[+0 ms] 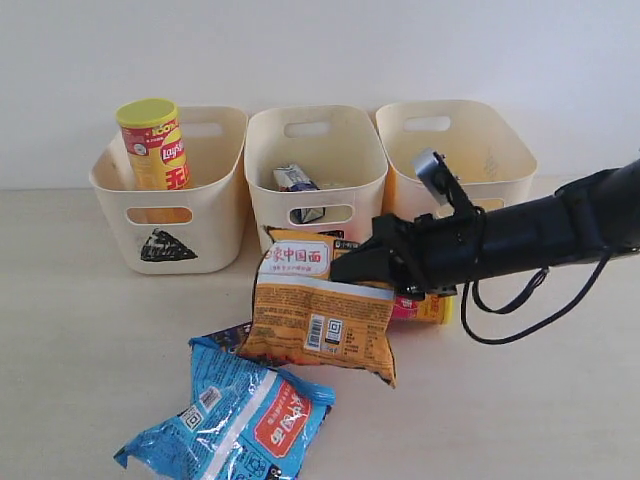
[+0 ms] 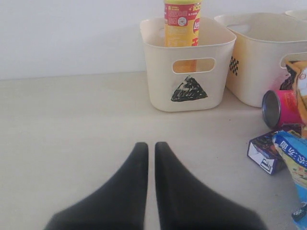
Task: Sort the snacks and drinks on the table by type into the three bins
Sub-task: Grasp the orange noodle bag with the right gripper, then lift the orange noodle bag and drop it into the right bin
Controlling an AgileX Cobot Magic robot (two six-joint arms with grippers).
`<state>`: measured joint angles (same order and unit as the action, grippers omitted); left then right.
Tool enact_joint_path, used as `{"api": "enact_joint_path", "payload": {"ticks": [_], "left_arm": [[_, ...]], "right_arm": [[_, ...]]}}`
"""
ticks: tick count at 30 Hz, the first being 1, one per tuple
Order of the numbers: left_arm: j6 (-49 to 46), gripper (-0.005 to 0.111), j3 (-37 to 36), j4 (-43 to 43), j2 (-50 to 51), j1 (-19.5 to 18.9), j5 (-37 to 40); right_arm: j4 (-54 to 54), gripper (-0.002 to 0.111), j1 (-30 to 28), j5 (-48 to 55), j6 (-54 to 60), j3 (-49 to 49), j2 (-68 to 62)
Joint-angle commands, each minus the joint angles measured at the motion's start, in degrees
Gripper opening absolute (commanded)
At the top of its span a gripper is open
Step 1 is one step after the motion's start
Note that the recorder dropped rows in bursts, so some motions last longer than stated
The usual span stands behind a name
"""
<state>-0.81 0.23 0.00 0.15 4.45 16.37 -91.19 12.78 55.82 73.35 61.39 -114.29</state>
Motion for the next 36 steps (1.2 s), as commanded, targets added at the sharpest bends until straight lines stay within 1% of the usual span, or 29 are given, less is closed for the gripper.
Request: {"api": "enact_joint_path", "payload": {"ticks": [1,7,10,15,18,21,24,31,36], "left_arm": [[0.38,0.004,-0.23,0.00,-0.15,0.17,-0.48],[0.38,0.004,-0.23,0.00,-0.15,0.17,-0.48],[0.38,0.004,-0.23,0.00,-0.15,0.17,-0.48],[0.38,0.004,-0.23,0.00,-0.15,0.17,-0.48],[0.38,0.004,-0.23,0.00,-0.15,0.17,-0.48],[0.38,0.004,-0.23,0.00,-0.15,0.17,-0.48],[0.38,0.004,-0.23,0.00,-0.15,0.17,-0.48],[0.38,0.004,-0.23,0.00,-0.15,0.17,-0.48],[0.38,0.004,-0.23,0.00,-0.15,0.17,-0.48]], "right_arm": [[0.89,0.001,-0.90,5.83,0.49,-0.05,3.77],[4.73,0.001,-1.04,6.13,0.13,-0.05,9.11],[7.11,0.001,-2.57,5.87,-0.93,-0.05,12.61],[11.74,0.001,-8.83,3.94,-6.66,-0.05,19.44],[12.22,0.001,-13.07,1.05,-8.99,-0.05,23.64],[12.22,0.001,-16.42,-4.71,-11.54,-0.05,26.79],[12.12,0.001,-17.71,-10.71,-12.20,-0.05,29.17],[11.72,0.001,-17.84,-26.47,-12.44,1.39,31.47],[11.29,0.001,-16.12,-35.87,-12.44,5.51,28.10]]}}
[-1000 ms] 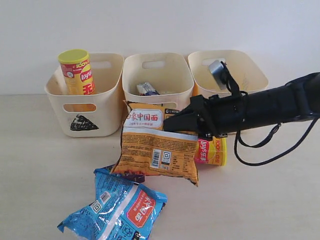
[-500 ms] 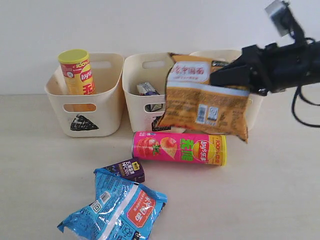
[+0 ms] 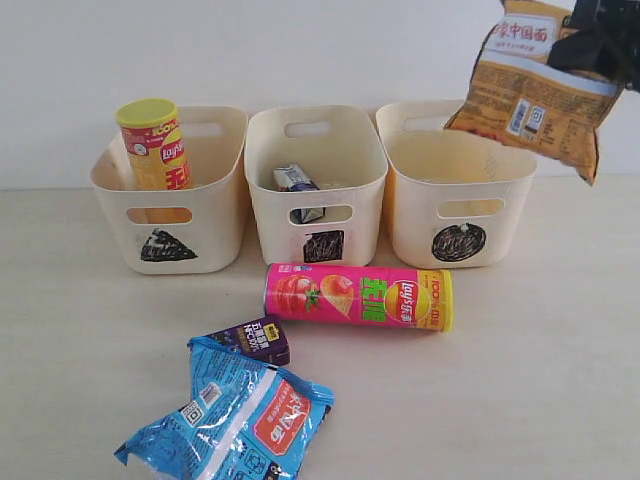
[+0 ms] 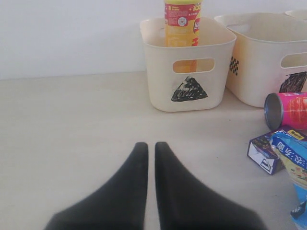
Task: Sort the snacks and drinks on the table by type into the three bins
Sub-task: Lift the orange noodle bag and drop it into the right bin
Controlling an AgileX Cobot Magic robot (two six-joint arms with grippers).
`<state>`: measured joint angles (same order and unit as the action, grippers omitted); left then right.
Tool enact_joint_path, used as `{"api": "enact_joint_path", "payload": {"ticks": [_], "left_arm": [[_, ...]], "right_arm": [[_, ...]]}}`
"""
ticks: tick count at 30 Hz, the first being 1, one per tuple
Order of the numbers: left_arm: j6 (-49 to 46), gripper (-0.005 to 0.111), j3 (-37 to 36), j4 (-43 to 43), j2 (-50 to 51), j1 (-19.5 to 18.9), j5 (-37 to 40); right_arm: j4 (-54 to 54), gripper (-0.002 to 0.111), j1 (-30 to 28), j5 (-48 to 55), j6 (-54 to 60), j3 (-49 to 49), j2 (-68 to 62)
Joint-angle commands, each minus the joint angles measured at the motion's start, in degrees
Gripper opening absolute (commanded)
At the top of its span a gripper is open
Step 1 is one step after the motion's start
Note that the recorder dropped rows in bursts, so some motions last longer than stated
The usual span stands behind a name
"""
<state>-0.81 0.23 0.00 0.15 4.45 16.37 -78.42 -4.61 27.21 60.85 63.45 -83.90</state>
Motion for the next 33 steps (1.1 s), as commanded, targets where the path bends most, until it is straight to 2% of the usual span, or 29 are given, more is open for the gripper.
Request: {"api": "enact_joint_path", "payload": {"ticks": [1,12,18,31,33], "left_arm": [[0.38,0.004,-0.23,0.00,-0.15,0.17,-0.48],[0.38,0.004,-0.23,0.00,-0.15,0.17,-0.48],[0.38,0.004,-0.23,0.00,-0.15,0.17,-0.48],[0.38,0.004,-0.23,0.00,-0.15,0.17,-0.48],[0.38,0.004,-0.23,0.00,-0.15,0.17,-0.48]], "right_arm": [[-2.03,0.001,1.90,-8.48,0.06,4.73,-3.65],[-3.85,0.001,7.67,-17.56,-0.84,20.79,-20.10],[-3.92,0.001,9.29,-19.16,-4.11,27.25,-28.81],[-4.07,0.001,9.29,-18.59,-7.89,29.88,-37.29],[-4.07,0.006,9.29,-18.70,-7.89,29.88,-37.40]]}}
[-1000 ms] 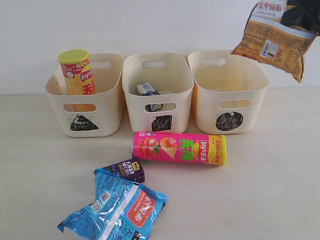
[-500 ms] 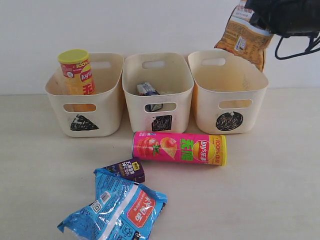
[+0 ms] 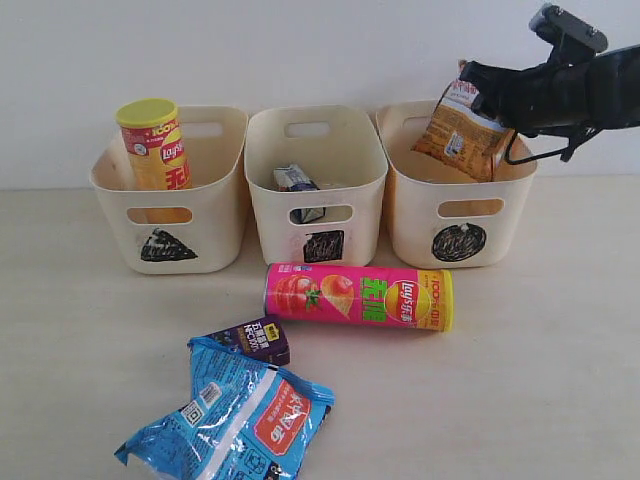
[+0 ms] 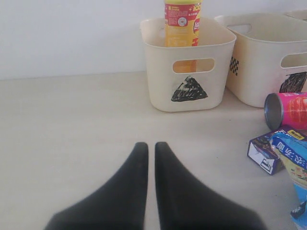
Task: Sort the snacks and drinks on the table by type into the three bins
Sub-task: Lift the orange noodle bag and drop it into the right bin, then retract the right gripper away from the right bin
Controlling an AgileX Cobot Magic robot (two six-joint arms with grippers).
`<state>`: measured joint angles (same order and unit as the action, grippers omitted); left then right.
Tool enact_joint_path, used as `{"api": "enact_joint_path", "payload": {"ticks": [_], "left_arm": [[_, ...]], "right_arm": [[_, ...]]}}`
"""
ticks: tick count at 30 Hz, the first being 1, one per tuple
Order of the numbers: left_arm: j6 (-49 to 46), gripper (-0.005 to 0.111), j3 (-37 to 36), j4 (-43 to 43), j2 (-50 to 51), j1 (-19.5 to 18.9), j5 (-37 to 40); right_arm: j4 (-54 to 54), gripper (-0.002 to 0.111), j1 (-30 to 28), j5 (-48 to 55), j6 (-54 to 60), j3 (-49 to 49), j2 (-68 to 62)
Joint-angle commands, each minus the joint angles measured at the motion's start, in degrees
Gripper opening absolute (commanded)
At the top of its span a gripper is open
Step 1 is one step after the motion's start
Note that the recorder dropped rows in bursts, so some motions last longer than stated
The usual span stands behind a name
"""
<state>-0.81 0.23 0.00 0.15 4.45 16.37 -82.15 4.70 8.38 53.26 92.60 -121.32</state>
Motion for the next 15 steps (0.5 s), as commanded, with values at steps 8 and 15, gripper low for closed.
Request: {"api": "enact_joint_path", "payload": {"ticks": [8,15], "left_arm": [[0.38,0.004,-0.23,0.00,-0.15,0.17,-0.48],[0.38,0.004,-0.23,0.00,-0.15,0.17,-0.48]], "right_arm": [[0.05,0.086,-0.03,-0.38,-0.01,0.73,0.58],[0.29,0.062,-0.13,-0.50,0.88,0.73,4.39]]}}
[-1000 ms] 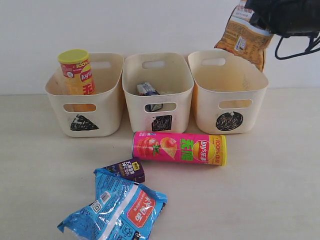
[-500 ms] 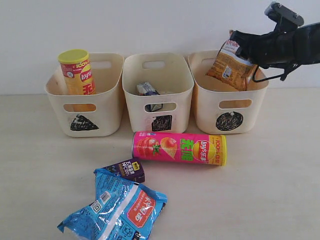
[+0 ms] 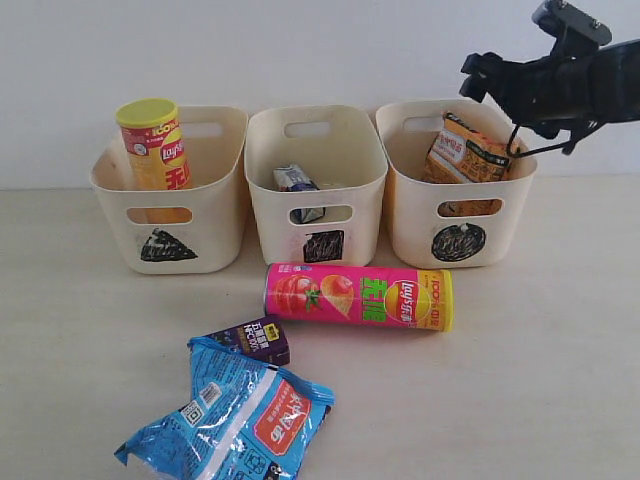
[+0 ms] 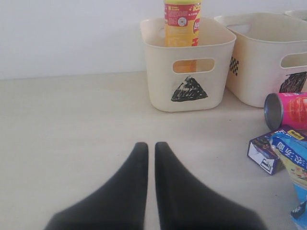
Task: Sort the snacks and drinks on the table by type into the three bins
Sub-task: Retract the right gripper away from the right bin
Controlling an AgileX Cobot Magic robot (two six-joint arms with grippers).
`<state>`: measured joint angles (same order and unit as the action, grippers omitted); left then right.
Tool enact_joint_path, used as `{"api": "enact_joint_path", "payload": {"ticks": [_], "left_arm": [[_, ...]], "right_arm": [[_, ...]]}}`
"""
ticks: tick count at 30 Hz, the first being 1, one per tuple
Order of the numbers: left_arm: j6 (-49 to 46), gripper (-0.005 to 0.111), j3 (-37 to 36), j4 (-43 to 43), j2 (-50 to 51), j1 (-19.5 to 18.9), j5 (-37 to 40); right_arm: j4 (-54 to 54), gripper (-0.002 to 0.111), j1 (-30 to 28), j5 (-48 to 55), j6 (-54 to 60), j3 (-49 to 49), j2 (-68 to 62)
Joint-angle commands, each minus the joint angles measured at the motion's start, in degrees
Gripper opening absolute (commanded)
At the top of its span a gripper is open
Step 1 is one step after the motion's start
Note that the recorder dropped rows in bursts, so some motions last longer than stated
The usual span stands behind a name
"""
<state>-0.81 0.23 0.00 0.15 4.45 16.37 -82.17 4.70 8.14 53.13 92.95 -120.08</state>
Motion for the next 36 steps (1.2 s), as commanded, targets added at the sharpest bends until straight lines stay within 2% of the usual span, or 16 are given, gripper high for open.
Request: {"api": "enact_joint_path", "payload": {"ticks": [1,5,7,9,12,19,21,26,36], "left_arm": [[0.38,0.004,-0.23,0.00,-0.15,0.17,-0.48],[0.38,0.004,-0.23,0.00,-0.15,0.17,-0.48],[0.38,0.004,-0.23,0.00,-0.15,0.17,-0.48],[0.38,0.004,-0.23,0.00,-0.15,0.17,-0.48],[0.38,0.004,-0.23,0.00,-0.15,0.17,-0.48],[0.38,0.004,-0.23,0.00,-0.15,0.17,-0.48],[0.38,0.004,-0.23,0.00,-0.15,0.17,-0.48],[0.38,0.004,-0.23,0.00,-0.15,0.17,-0.48],[0.38,0.004,-0.23,0.00,-0.15,0.17,-0.48]], "right_arm": [[0.62,0.056,-0.13,0.02,1.71,0.38,3.91],[1.71,0.029,-0.13,2.70,6.20,0.38,7.19],[5.07,0.012,-0.13,5.30,6.42,0.38,8.96],[8.63,0.000,-0.13,9.36,6.15,0.38,10.30],[14.95,0.000,-0.13,15.16,2.58,0.38,11.72],[44.63,0.000,-0.13,31.14,-23.24,0.38,13.75],[49.27,0.000,-0.13,35.86,-27.00,0.15,14.53],[49.37,0.000,-0.13,36.63,-27.16,-6.70,19.61],[46.72,0.000,-0.13,27.81,-26.88,-26.34,33.86]]}}
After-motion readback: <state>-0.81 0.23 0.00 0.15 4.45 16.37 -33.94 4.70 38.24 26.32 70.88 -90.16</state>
